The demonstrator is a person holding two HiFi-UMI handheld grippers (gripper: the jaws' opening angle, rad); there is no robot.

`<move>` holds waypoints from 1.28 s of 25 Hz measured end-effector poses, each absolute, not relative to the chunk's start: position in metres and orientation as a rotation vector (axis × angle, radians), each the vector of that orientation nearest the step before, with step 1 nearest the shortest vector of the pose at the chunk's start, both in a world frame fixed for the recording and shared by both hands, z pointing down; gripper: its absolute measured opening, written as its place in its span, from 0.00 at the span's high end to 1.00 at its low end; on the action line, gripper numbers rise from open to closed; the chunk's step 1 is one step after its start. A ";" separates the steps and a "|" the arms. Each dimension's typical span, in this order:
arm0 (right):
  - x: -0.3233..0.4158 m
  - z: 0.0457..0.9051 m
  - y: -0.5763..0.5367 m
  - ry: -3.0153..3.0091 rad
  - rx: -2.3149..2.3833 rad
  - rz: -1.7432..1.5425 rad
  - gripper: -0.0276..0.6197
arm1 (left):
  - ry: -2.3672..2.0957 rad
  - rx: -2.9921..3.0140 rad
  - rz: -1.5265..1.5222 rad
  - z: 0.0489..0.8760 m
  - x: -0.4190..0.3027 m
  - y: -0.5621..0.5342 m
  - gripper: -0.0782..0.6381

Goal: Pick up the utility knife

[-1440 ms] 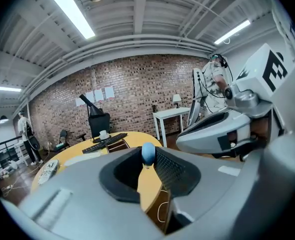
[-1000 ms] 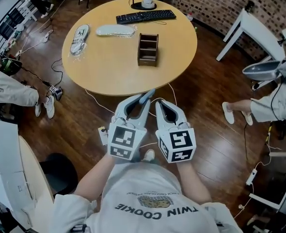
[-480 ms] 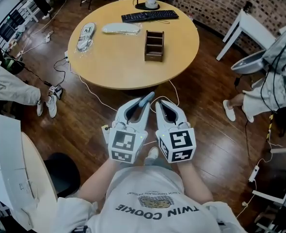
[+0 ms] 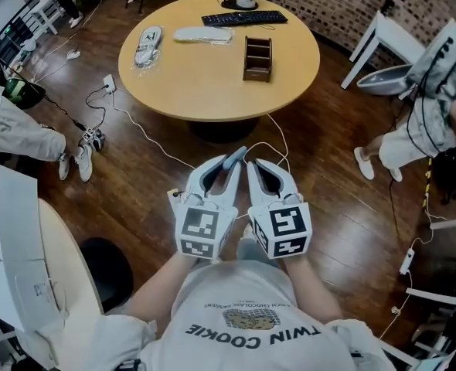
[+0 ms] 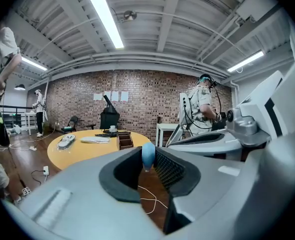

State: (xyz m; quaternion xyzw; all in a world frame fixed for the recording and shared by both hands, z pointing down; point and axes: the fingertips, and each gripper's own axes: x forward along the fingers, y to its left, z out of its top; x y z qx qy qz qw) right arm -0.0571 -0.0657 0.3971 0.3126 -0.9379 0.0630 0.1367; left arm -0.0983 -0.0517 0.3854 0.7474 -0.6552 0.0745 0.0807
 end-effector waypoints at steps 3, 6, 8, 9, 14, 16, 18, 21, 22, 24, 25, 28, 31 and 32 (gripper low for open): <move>-0.063 0.394 -0.039 -2.717 0.917 0.176 0.96 | -1.960 2.232 0.207 0.384 -0.106 -0.024 0.79; -0.063 0.392 -0.011 -2.712 0.944 0.177 0.96 | -1.938 2.258 0.209 0.386 -0.106 0.003 0.79; -0.062 0.391 0.007 -2.707 0.966 0.170 0.96 | -1.921 2.270 0.207 0.386 -0.105 0.021 0.79; -0.062 0.390 0.015 -2.703 0.978 0.166 0.96 | -1.914 2.276 0.202 0.385 -0.105 0.028 0.79; -0.055 0.389 0.051 -2.682 1.030 0.201 0.96 | -1.872 2.306 0.179 0.383 -0.100 0.061 0.79; -0.050 0.388 0.061 -2.670 1.042 0.205 0.96 | -1.860 2.318 0.173 0.382 -0.097 0.071 0.79; -0.047 0.386 0.070 -2.661 1.053 0.202 0.96 | -1.852 2.328 0.164 0.380 -0.093 0.080 0.79; -0.043 0.384 0.081 -2.660 1.066 0.200 0.96 | -1.845 2.342 0.155 0.378 -0.088 0.091 0.79; -0.042 0.383 0.084 -2.660 1.069 0.199 0.96 | -1.844 2.343 0.152 0.378 -0.086 0.094 0.79; -0.038 0.383 0.089 -2.657 1.072 0.193 0.96 | -1.843 2.340 0.142 0.377 -0.083 0.098 0.79; -0.036 0.383 0.090 -2.656 1.072 0.191 0.96 | -1.844 2.339 0.138 0.376 -0.080 0.100 0.79; -0.028 0.382 0.094 -2.655 1.069 0.191 0.96 | -1.845 2.341 0.130 0.376 -0.071 0.102 0.79; -0.023 0.380 0.098 -2.664 1.060 0.184 0.96 | -1.864 2.337 0.122 0.373 -0.066 0.106 0.79; -0.022 0.380 0.098 -2.668 1.055 0.178 0.96 | -1.873 2.334 0.120 0.372 -0.066 0.107 0.79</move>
